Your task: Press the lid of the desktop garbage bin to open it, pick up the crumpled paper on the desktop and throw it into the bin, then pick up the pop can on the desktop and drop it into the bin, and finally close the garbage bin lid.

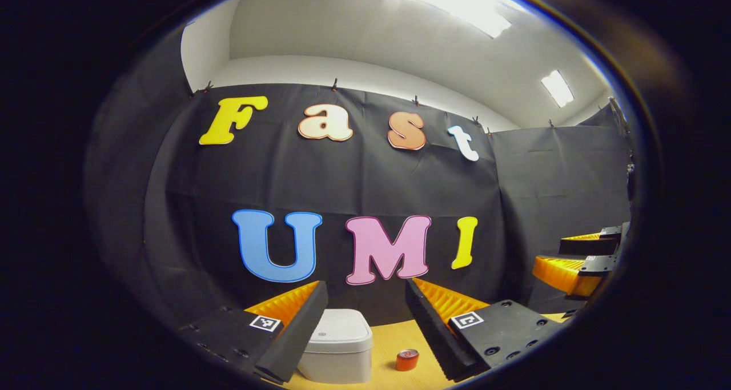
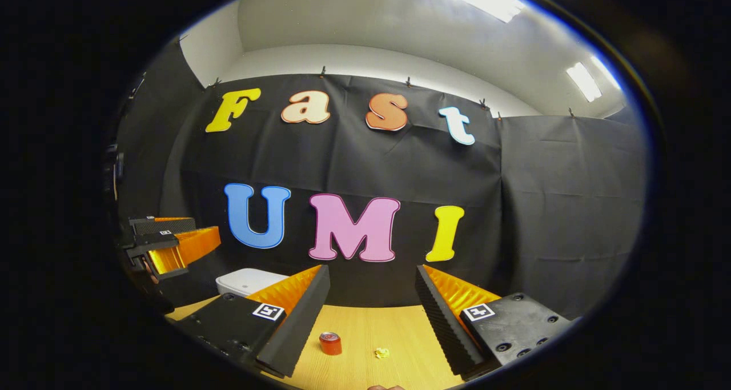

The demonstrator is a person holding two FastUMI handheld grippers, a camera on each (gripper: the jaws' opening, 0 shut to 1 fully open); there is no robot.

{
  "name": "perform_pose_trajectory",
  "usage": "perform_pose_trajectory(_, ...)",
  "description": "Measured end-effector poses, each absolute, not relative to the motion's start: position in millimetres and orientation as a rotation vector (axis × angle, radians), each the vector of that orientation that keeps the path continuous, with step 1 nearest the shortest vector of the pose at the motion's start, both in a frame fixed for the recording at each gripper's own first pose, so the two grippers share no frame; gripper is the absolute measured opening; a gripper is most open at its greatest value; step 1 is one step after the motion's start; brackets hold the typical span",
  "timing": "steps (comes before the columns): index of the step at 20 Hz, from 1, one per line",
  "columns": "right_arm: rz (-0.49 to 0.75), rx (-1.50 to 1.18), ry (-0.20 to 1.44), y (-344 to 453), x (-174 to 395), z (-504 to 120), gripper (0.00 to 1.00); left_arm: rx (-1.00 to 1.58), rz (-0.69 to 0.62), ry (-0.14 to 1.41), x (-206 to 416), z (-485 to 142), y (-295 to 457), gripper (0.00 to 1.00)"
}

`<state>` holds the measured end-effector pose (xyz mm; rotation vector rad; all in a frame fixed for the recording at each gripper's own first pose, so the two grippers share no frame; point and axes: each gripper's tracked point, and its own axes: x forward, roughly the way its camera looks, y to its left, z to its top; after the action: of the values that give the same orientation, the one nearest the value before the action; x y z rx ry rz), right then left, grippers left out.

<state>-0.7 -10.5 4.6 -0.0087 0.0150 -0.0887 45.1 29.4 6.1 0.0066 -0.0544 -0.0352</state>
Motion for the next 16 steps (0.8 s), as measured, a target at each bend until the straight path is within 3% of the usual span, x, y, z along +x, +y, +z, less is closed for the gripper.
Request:
perform_pose_trajectory(2, -0.105, -0.006, 0.023, -18.1, 5.0, 2.1, 0.97, 0.025, -0.012, -0.047, 59.6, 1.1, 40.5, 0.8)
perform_pose_trajectory(3, -0.108, -0.008, 0.027, -20.5, 7.7, -0.2, 0.97, 0.029, -0.002, -0.04, 67.7, -4.4, 46.6, 0.63)
perform_pose_trajectory(7, -0.113, -0.021, 0.042, -27.0, 12.7, -7.8, 0.97, -0.014, 0.069, 0.007, 101.2, -32.5, 77.7, 0.36)
perform_pose_trajectory(9, -0.116, -0.022, 0.053, -30.3, 15.5, -12.3, 0.97, -0.034, 0.095, 0.054, 121.2, -55.3, 93.3, 0.27)
perform_pose_trajectory(13, -0.126, -0.03, 0.078, -38.6, 19.8, -23.0, 0.97, -0.058, 0.106, 0.149, 152.9, -100.4, 110.2, 0.24)
perform_pose_trajectory(16, -0.138, -0.035, 0.096, -45.1, 19.1, -31.2, 0.97, -0.053, 0.125, 0.212, 169.6, -129.7, 121.2, 0.13)
